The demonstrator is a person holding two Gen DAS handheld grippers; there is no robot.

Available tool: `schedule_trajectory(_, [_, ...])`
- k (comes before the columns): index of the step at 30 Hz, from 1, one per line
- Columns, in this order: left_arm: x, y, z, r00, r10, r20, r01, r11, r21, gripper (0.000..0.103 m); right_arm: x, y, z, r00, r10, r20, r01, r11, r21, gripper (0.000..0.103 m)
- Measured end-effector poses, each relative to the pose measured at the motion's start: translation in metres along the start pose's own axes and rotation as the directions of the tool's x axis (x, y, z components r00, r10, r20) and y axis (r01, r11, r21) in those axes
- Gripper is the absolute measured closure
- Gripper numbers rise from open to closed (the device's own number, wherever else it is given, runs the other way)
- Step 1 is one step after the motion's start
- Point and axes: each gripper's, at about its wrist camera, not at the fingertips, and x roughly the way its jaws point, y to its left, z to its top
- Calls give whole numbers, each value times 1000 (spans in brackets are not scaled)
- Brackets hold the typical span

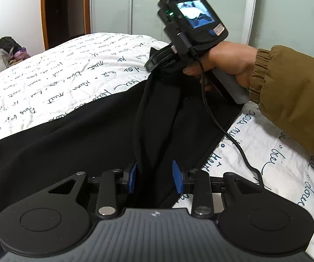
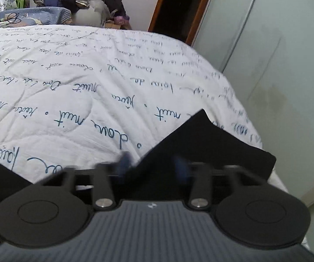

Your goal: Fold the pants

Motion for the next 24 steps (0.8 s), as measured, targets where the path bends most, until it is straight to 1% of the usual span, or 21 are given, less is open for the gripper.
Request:
schedule_trajectory(2, [-2,3,-2,1000,-12,6,12,1000,-13,70,-7,-5,0,1000,5,20,-5,1000,25,99])
schedule_trajectory(6, [-2,4,-2,999,-26,18,26,1000,-9,70,-38,-25,-2,995,12,99,-23,994,110,100])
schedule_trajectory(9, [-5,1,-2,999,-41,34,41,999,8,70,-61,-45,-10,989,23,147,-52,980,193,100])
schedule_trajectory(12, [-6,-1,-3,998,-35,43,34,999,19,70,-80,-66,-24,983,20,184,-73,955,286,100])
schedule_trajectory(16, [-7,-1,-4,998,-38,45,37,999,12,70,-105,-87,-51,975,15,223,-105,911,398,100])
schedule_trajectory(20, [-8,-2,-5,999,-38,37,38,999,25,70,-127,-96,-76,971,-18,239,-97,882,462,100])
schedule_trajectory(24, [-8,-5,-6,999,-44,25,43,998,39,70,-141,-105,-103,971,-29,236,-103,843,528,100])
